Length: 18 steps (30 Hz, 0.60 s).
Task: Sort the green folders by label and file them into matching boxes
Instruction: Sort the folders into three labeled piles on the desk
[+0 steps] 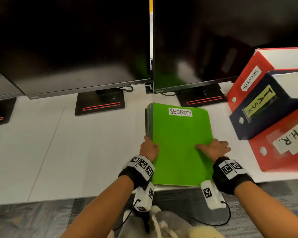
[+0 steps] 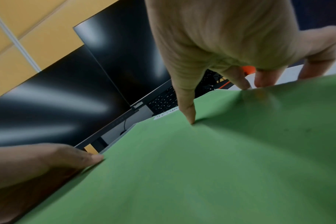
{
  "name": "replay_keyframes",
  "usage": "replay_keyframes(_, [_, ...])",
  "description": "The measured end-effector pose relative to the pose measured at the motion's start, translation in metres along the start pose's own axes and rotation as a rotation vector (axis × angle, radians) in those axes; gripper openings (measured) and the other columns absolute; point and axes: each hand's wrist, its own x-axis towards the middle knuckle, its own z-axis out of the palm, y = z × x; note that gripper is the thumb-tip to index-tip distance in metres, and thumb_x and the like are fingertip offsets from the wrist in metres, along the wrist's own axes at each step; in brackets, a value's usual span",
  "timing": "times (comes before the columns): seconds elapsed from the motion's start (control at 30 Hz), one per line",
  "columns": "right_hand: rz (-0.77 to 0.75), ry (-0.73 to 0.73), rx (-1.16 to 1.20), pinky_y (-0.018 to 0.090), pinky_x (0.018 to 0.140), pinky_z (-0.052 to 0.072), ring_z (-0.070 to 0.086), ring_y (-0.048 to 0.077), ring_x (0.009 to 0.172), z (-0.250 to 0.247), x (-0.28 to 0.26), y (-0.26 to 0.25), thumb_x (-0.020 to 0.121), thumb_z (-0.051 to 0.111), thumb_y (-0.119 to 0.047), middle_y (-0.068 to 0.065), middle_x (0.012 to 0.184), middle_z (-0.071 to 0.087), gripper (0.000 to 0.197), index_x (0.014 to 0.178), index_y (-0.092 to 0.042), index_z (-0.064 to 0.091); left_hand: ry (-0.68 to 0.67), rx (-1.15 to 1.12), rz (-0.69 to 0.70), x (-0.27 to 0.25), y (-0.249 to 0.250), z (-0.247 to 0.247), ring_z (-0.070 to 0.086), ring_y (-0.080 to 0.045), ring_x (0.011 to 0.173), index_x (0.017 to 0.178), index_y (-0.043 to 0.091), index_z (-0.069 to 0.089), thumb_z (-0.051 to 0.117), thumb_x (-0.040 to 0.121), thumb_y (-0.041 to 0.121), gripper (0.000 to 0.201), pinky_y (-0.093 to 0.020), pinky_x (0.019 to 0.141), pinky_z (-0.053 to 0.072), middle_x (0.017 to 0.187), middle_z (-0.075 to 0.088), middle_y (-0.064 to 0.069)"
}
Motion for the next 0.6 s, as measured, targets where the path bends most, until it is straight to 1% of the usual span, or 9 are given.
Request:
replay_keyframes(0.07, [0.01,0.016,-0.004,0.046,0.106,0.027,0.024,0.036,0.132,0.002,-0.003,-0.002,0.073,0.074,-0.042,0.023,0.14,0.026,0.086,0.134,0.001,0.032,0.066,0.055,-0.025,-0.001,0.007,-0.004,0.04,-0.036,0.127,0.132,-0.005,0.035,0.046,0.096,0.019,0.045,-0.036,0.103,0.034,0.138,0.037,-0.024])
replay_keyframes(0.13, [0.023,0.038,0.017,0.048,0.106,0.028,0.025,0.037,0.132,0.003,-0.003,-0.003,0.068,0.078,-0.043,0.024,0.14,0.026,0.094,0.135,0.002,0.029,0.115,0.131,-0.044,-0.002,0.013,-0.009,0.033,-0.035,0.128,0.126,-0.004,0.044,0.047,0.095,0.022,0.041,-0.037,0.103,0.033,0.138,0.03,-0.02])
replay_keyframes(0.17, [0.026,0.044,0.016,0.048,0.106,0.028,0.025,0.037,0.132,0.003,-0.003,-0.003,0.066,0.079,-0.044,0.024,0.14,0.026,0.097,0.135,0.002,0.028,0.139,0.154,-0.048,-0.002,0.015,-0.011,0.032,-0.034,0.127,0.124,-0.002,0.047,0.047,0.095,0.022,0.038,-0.039,0.101,0.035,0.136,0.03,-0.019])
replay_keyframes(0.23, [0.033,0.05,-0.001,0.051,0.106,0.028,0.025,0.037,0.132,0.005,-0.005,-0.004,0.062,0.08,-0.047,0.023,0.14,0.026,0.103,0.136,0.001,0.026,0.177,0.155,-0.02,-0.002,0.015,-0.014,0.039,-0.034,0.122,0.12,0.0,0.051,0.049,0.093,0.019,0.033,-0.039,0.096,0.039,0.129,0.034,-0.017])
replay_keyframes(0.33, [0.017,0.063,-0.062,0.054,0.105,0.027,0.025,0.037,0.131,0.009,-0.011,-0.008,0.059,0.081,-0.052,0.02,0.139,0.025,0.109,0.137,0.0,0.023,0.214,0.01,0.083,-0.003,0.014,-0.021,0.054,-0.034,0.107,0.118,-0.001,0.056,0.05,0.09,0.008,0.03,-0.032,0.09,0.043,0.116,0.038,-0.015])
replay_keyframes(0.4, [-0.001,0.055,-0.109,0.054,0.105,0.027,0.025,0.036,0.131,0.013,-0.016,-0.016,0.058,0.079,-0.055,0.018,0.139,0.024,0.11,0.137,-0.001,0.024,0.246,-0.09,0.138,-0.004,0.013,-0.029,0.056,-0.033,0.104,0.118,0.0,0.058,0.051,0.089,0.004,0.03,-0.028,0.089,0.042,0.115,0.042,-0.016])
replay_keyframes(0.5, [-0.027,0.022,-0.131,0.057,0.107,0.023,0.019,0.037,0.136,0.02,-0.025,-0.036,0.059,0.078,-0.056,0.019,0.146,0.019,0.108,0.137,-0.003,0.027,0.246,-0.155,0.215,-0.005,0.011,-0.043,0.056,-0.032,0.099,0.11,0.001,0.058,0.051,0.087,0.0,0.023,-0.027,0.084,0.04,0.101,0.049,-0.015])
replay_keyframes(0.57, [-0.046,-0.015,-0.11,0.059,0.109,0.02,0.012,0.038,0.139,0.027,-0.032,-0.051,0.06,0.077,-0.057,0.02,0.151,0.012,0.109,0.139,-0.004,0.024,0.235,-0.198,0.207,-0.004,0.003,-0.059,0.054,-0.03,0.088,0.099,0.012,0.048,0.047,0.089,-0.001,0.016,-0.03,0.074,0.039,0.093,0.054,-0.018])
replay_keyframes(0.6, [-0.068,-0.028,-0.095,0.06,0.11,0.02,0.01,0.039,0.14,0.033,-0.037,-0.062,0.059,0.077,-0.058,0.02,0.151,0.01,0.112,0.141,-0.005,0.023,0.242,-0.211,0.19,-0.002,-0.006,-0.071,0.051,-0.027,0.081,0.096,0.014,0.04,0.045,0.091,0.0,0.015,-0.028,0.069,0.037,0.086,0.053,-0.016])
